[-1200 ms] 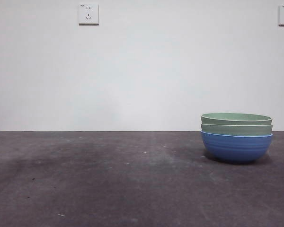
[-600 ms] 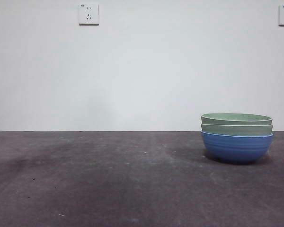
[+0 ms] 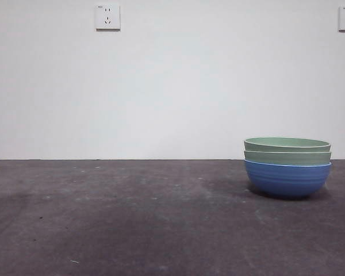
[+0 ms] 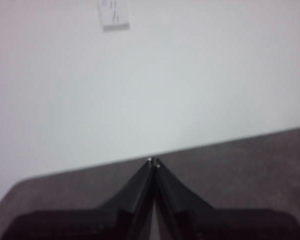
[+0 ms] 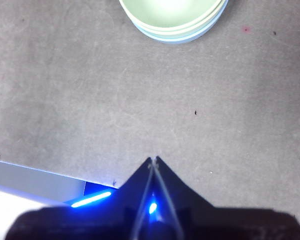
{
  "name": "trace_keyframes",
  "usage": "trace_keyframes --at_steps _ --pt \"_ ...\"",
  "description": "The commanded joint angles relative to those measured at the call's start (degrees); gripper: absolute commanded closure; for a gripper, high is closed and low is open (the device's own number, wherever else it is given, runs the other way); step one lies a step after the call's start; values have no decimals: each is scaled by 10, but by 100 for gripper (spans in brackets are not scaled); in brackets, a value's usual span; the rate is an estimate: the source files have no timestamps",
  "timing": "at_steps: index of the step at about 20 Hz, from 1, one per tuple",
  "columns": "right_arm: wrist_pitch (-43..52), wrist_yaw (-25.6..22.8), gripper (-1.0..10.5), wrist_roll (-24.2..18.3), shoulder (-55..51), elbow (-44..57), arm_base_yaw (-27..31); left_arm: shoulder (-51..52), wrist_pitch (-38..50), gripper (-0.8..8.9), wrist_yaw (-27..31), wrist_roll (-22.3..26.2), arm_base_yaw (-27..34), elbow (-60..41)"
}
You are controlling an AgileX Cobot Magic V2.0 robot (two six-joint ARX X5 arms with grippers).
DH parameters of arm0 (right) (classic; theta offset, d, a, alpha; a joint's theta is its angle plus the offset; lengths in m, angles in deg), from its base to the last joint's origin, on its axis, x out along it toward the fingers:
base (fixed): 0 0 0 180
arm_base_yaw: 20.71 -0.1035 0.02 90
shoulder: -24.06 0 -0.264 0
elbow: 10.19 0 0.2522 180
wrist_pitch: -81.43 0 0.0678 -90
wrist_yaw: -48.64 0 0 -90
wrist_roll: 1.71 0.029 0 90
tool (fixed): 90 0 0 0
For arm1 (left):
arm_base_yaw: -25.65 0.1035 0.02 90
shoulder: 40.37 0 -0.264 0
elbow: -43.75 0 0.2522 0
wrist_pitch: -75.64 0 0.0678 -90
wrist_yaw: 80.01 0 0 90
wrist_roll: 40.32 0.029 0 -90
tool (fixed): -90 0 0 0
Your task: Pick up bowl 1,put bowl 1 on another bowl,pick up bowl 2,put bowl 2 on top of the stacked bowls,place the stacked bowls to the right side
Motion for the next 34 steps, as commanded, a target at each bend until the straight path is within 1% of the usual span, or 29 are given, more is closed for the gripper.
trace_keyframes --at_steps 1,4,6,10,12,16,18,20,34 --pt "1 -1 944 -3 0 0 0 33 8 817 -1 -4 8 -56" --pt "1 -1 944 -3 0 0 0 60 8 817 -1 -6 13 -116" --pt "1 -1 944 -3 0 0 0 74 9 817 -1 -19 17 -147" --pt "1 -1 944 -3 0 0 0 99 8 817 -1 -32 19 -185" --pt "1 -1 944 -3 0 0 0 113 7 817 -1 -50 19 -204" --pt "2 -1 944 -3 0 0 0 113 -51 817 -1 -62 19 -204" --pt "2 -1 944 -3 0 0 0 113 -87 817 -2 -82 19 -204" --pt "2 -1 944 -3 0 0 0 113 -83 817 -5 -94 19 -204" --pt "3 -1 944 -3 0 0 0 113 -83 817 -2 -94 19 -204"
